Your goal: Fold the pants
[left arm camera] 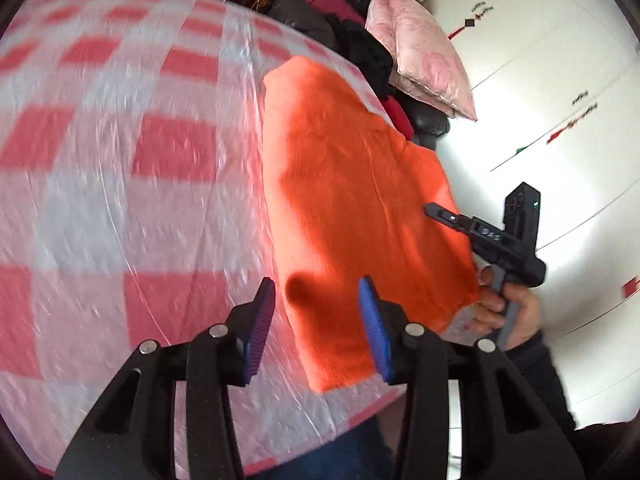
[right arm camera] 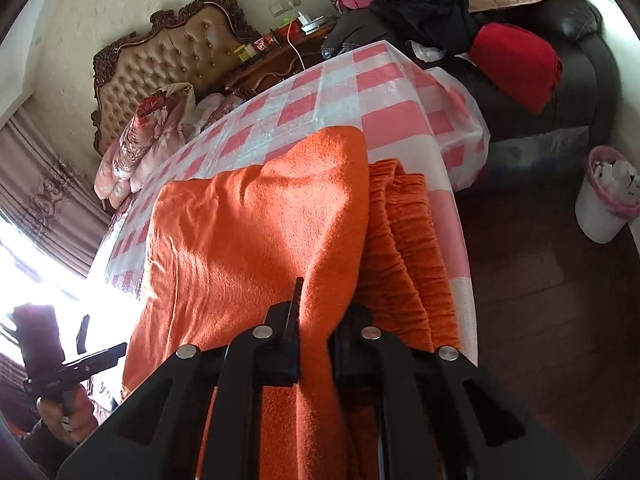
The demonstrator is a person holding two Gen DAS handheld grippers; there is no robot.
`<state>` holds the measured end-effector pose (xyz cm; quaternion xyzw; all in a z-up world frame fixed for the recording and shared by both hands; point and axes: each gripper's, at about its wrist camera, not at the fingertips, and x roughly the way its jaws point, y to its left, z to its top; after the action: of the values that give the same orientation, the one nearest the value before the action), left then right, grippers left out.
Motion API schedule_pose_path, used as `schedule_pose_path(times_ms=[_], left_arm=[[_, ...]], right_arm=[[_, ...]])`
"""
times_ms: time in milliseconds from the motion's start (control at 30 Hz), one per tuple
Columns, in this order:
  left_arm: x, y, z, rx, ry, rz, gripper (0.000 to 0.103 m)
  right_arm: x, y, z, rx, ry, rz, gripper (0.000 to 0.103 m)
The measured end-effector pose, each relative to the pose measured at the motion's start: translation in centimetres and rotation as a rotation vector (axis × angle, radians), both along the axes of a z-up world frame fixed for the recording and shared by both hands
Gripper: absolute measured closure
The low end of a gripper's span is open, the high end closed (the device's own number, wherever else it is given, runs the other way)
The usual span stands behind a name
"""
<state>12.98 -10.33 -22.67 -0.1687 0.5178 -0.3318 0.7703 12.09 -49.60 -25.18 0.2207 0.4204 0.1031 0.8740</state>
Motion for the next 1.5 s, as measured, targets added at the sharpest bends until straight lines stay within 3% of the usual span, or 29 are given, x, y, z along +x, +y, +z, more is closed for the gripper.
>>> schedule_pose_path(times_ms=[67,133,200,267,400,533,1200,1300,1500], left_arm=[[-0.4,-0.3,-0.9,-0.016,0.057,-0.015,0.06],[-0.6,-0.7,-0.9,-0.015,0.054,-0.031,0.061],[-0.4,-1.0,-0.8,-0.012,0.052,-0.046,0.084],[-0.4,-1.2,-0.7,0.001,0.024,-0.055,0.088],[-0.2,-0.8,-0.2,0.042,-0.028,-0.039,0.09],[0.5,0.4,-0.3,0.055,-0.015,-0.013,0.09],[0.2,-0.6,0.3,0.115,-0.071,-0.028,0.089],[0.2,-1.0,2.3,0.155,-0.166,-0.012,0.086],[2.3,-7.9,7.9,0.41,-0.568,-0.091,0.082]], right_arm=[[-0.1,0.2,-0.1,-0.011,-0.019,-0.008,0.095],[-0.1,0.2,-0.2,-0.001,-0.023,-0.027,0.095],[0.3,0.5,-0.1,-0.009,-0.007,-0.034,0.095],[1.1,1.2,0.3,-0.038,0.015,-0.028,0.095],[3.0,2.4,0.4,-0.04,0.028,-0.028,0.095],[4.0,3.4,0.2,-0.024,0.032,-0.04,0.095],[4.0,4.0,0.6,-0.081,0.036,-0.005,0.098],[4.0,4.5,0.9,-0.127,0.048,-0.003,0.098],[3.4,7.0,2.1,-0.322,0.064,-0.003,0.097]])
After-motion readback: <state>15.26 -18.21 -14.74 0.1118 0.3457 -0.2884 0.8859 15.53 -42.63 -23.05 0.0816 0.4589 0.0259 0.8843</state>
